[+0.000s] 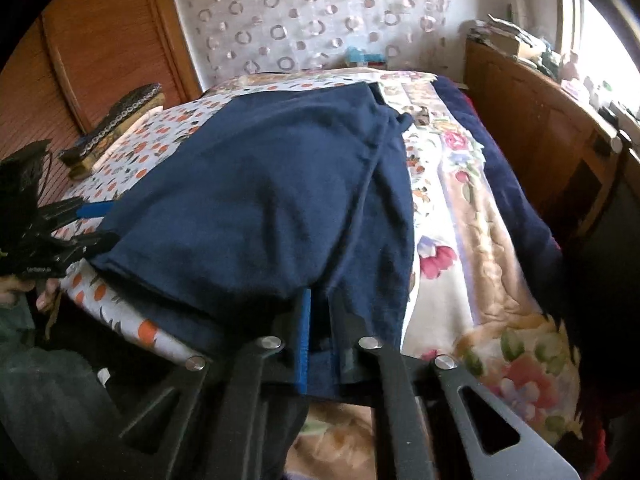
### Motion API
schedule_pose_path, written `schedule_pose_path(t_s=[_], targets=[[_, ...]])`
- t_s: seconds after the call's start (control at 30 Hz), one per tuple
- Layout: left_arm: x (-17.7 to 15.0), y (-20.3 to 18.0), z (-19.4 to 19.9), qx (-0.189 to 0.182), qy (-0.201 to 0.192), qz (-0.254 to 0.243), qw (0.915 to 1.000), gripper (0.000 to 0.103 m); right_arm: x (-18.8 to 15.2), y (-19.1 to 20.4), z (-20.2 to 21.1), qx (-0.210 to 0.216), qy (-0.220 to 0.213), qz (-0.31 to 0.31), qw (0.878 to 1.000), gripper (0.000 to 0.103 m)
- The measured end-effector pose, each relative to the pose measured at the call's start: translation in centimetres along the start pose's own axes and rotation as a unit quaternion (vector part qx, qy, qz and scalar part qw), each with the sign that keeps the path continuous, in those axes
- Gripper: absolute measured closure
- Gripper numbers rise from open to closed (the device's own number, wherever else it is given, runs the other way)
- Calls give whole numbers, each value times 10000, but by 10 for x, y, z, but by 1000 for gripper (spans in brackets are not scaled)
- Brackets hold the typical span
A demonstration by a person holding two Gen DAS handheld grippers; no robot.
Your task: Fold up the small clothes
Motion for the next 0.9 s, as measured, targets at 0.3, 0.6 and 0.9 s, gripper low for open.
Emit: schedule_pose_path(t_s=[0.3, 0.6, 0.9], targets=[[-12, 0, 8, -321, 142, 156, 9993, 30, -10, -6, 9, -65, -16, -82, 9999, 99], [-15, 1, 14, -275, 88, 149, 9995, 39, -12, -5, 1, -457, -40, -10, 9989, 79], [-16, 0, 15, -309, 95, 140, 9994, 47, -21, -8, -11, -497, 256, -234, 9982, 53]])
Point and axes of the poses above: each gripper's, at about its wrist camera, not at the fingertips, and z roughly against the way its jaws point, y to its left, x to its top, the point moved 5 cm from there along -z, roughly the way its jaws point, and after that the axes turned 12 degrees about -y, right-handed, at the moved point
